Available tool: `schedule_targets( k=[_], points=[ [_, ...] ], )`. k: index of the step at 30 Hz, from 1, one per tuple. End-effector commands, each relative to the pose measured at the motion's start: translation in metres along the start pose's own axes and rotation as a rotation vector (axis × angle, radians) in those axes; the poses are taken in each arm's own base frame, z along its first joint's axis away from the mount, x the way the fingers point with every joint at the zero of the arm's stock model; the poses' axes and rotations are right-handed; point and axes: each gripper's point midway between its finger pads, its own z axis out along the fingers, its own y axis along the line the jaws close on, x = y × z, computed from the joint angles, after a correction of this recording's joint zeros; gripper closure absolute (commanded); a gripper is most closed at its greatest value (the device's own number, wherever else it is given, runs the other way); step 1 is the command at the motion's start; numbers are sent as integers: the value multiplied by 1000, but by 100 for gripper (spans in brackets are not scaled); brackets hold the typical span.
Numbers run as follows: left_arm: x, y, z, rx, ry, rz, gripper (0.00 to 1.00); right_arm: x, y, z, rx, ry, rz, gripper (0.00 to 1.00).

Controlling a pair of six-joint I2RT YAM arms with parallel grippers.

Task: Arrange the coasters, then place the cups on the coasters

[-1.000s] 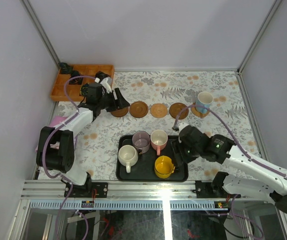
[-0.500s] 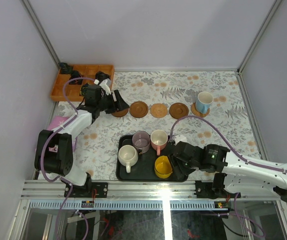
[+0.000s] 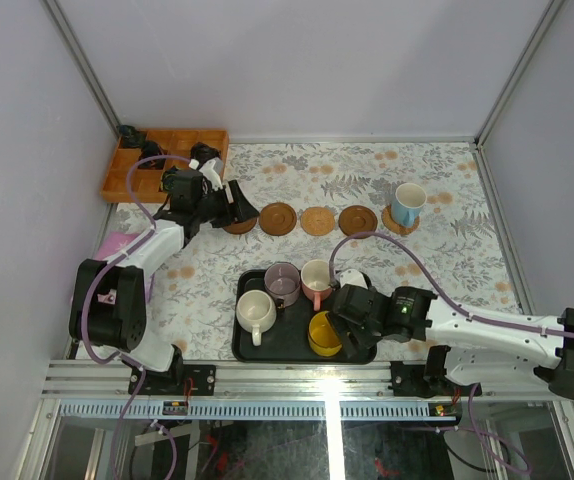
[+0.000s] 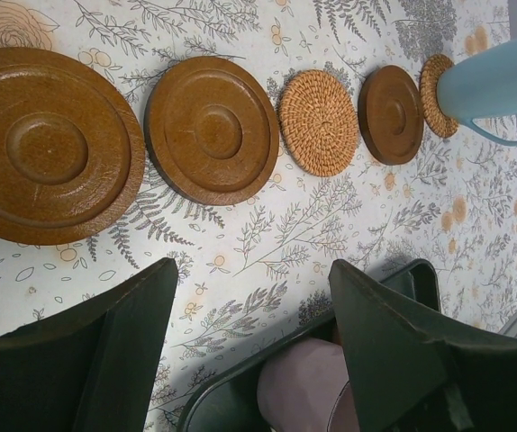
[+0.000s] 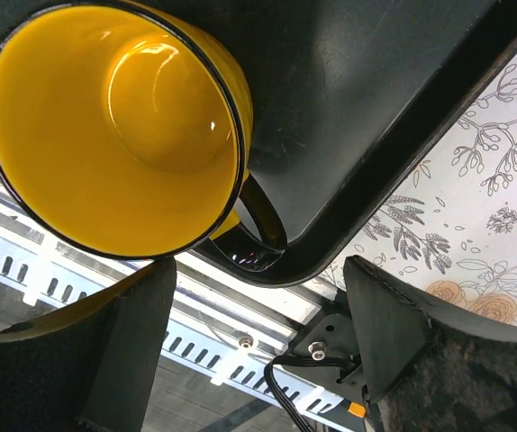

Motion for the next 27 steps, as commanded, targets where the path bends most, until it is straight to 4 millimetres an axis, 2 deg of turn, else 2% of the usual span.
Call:
schedule_targets(
  k=[1,10,20,23,27],
  points=[
    [2,-3,4,26,6,17,31,-10,3,5,-3,-38,-58,18],
    [6,-5,5,44,12,2,31,-20,18,17,-47,-50,-120,21],
    [6,-7,2,51,8,4,31,-24,51,25,-197,-36,-188,31],
    [6,-7,1,50,6,5,31,-19,55,24,-221,-5,-187,38],
    [5,-8,1,52,3,5,31,-12,57,14,-252,22,-182,53]
  ],
)
